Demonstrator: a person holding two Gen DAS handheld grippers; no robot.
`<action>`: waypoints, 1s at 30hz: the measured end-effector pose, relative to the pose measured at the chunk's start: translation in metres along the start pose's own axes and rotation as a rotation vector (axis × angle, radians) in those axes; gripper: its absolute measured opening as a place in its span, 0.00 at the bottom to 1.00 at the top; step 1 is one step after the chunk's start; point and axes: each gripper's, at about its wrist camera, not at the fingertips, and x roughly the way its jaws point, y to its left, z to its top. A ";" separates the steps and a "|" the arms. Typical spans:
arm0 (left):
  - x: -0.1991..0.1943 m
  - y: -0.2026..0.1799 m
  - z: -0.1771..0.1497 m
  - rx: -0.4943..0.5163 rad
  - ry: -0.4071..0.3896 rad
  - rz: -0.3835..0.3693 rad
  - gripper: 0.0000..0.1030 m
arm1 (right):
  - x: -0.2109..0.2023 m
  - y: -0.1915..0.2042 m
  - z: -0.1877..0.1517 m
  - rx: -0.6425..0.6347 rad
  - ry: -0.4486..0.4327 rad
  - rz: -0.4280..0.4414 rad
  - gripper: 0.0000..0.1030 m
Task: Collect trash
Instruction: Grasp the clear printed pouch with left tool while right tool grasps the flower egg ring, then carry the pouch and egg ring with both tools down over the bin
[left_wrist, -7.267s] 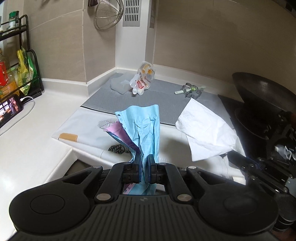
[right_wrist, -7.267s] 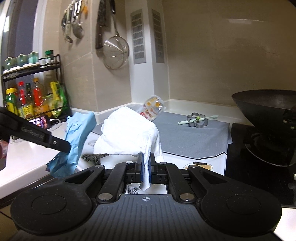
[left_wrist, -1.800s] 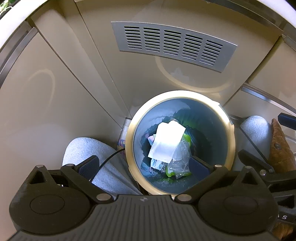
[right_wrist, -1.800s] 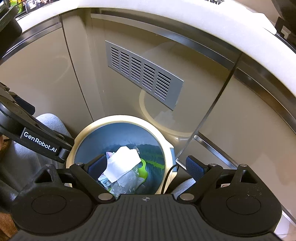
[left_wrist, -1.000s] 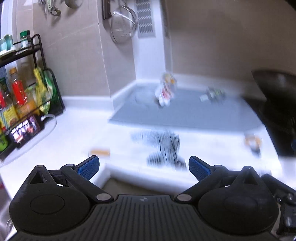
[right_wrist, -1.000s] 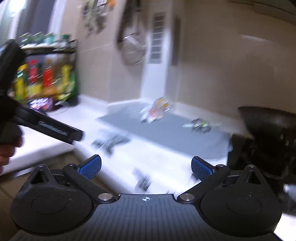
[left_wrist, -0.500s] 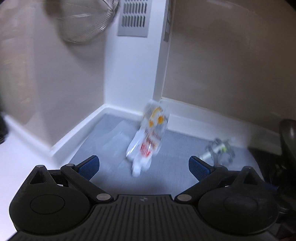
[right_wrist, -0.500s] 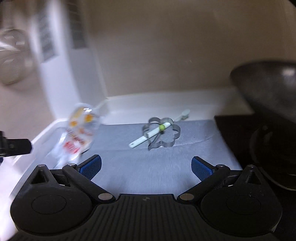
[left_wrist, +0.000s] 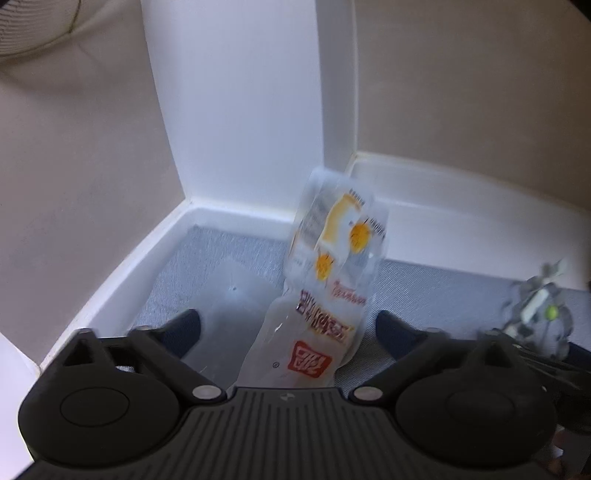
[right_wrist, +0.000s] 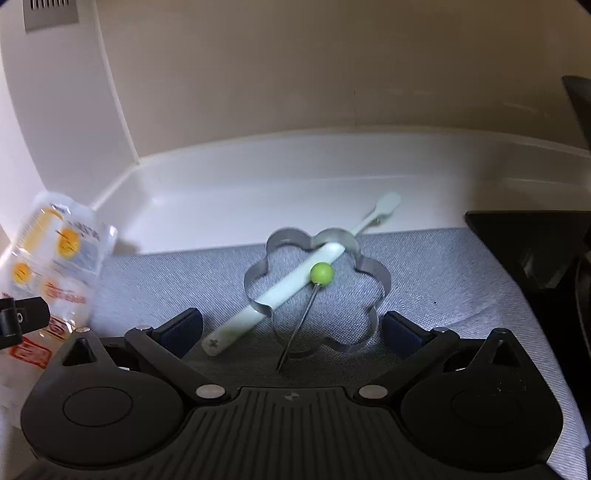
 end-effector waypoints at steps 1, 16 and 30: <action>0.001 0.001 0.000 -0.002 0.021 0.010 0.31 | 0.000 0.000 -0.003 -0.019 -0.021 0.003 0.93; -0.122 0.055 -0.043 -0.140 -0.057 -0.170 0.14 | -0.124 -0.034 -0.035 0.098 -0.202 0.183 0.57; -0.251 0.081 -0.147 -0.184 -0.141 -0.169 0.14 | -0.252 -0.057 -0.104 -0.042 -0.301 0.345 0.58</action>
